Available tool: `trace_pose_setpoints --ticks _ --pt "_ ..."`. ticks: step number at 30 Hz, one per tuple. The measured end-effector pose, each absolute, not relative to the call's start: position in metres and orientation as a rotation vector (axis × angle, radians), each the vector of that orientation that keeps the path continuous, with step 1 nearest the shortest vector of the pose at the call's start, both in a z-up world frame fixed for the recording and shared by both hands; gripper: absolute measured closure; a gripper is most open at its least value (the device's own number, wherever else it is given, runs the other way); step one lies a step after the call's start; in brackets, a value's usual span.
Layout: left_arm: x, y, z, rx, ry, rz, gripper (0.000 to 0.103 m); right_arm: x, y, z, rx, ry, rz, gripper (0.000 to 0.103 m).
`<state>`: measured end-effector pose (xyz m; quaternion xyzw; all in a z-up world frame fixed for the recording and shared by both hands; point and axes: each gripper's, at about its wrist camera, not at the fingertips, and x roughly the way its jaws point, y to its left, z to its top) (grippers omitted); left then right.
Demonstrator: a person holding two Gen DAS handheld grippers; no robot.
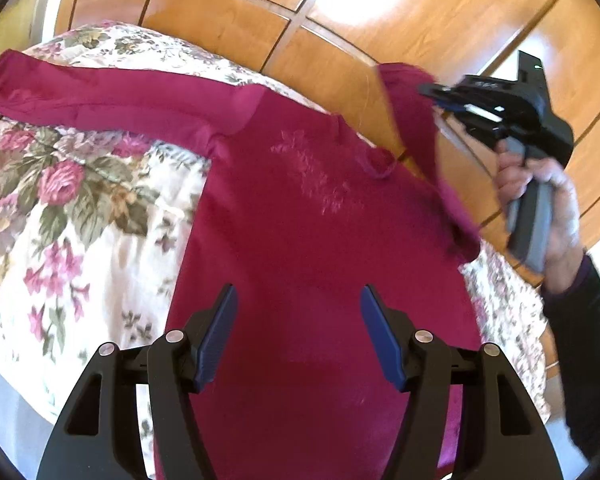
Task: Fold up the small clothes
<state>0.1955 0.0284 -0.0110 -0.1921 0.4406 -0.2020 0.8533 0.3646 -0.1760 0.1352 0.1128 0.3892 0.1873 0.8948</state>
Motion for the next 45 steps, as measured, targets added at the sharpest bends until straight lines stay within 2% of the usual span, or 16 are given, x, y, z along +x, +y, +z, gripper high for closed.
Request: trace_pose_setpoints --ticks 1,2,3,9,16,22,24,26,27,28,33,36,43,45 --pt "0.202 0.029 -0.010 -0.412 0.925 -0.424 0.040 0.363 -0.171 0.135 0.232 0.801 0.401 0.072" --pt "0.207 0.029 -0.010 -0.418 0.925 -0.423 0.040 0.361 -0.176 0.135 0.241 0.793 0.402 0.045" --pt "0.213 0.028 -0.010 -0.430 0.926 -0.429 0.040 0.353 -0.183 0.140 0.262 0.761 0.396 0.042" --pt "0.256 0.016 -0.013 -0.454 0.938 -0.441 0.041 0.306 -0.261 0.138 0.328 0.709 0.311 0.040" --pt "0.325 -0.015 -0.012 -0.423 0.945 -0.433 0.041 0.231 -0.381 0.081 0.427 0.801 0.016 0.037" --pt "0.384 -0.050 -0.033 -0.415 1.019 -0.408 0.041 0.204 -0.430 0.050 0.513 0.845 -0.115 0.035" --pt "0.399 -0.059 -0.045 -0.436 1.056 -0.406 0.041 0.204 -0.431 0.052 0.515 0.828 -0.122 0.030" --pt "0.408 -0.065 -0.051 -0.438 1.066 -0.401 0.059 0.210 -0.428 0.058 0.510 0.804 -0.114 0.029" --pt "0.412 -0.069 -0.051 -0.433 1.067 -0.411 0.080 0.212 -0.425 0.060 0.509 0.796 -0.105 0.029" --pt "0.415 -0.072 -0.048 -0.429 1.062 -0.430 0.098 0.218 -0.422 0.063 0.507 0.785 -0.090 0.029" --pt "0.399 -0.060 -0.005 -0.475 0.903 -0.466 0.098 0.247 -0.399 0.078 0.500 0.736 0.005 0.029" --pt "0.388 -0.046 0.005 -0.447 0.873 -0.417 0.098 0.275 -0.379 0.076 0.470 0.742 0.053 0.029" --pt "0.391 -0.046 -0.026 -0.227 0.929 -0.257 0.098 0.351 -0.355 0.018 0.393 0.920 -0.025 0.032" --pt "0.393 -0.050 -0.040 -0.170 0.967 -0.236 0.098 0.357 -0.349 0.006 0.340 0.920 -0.035 0.027"
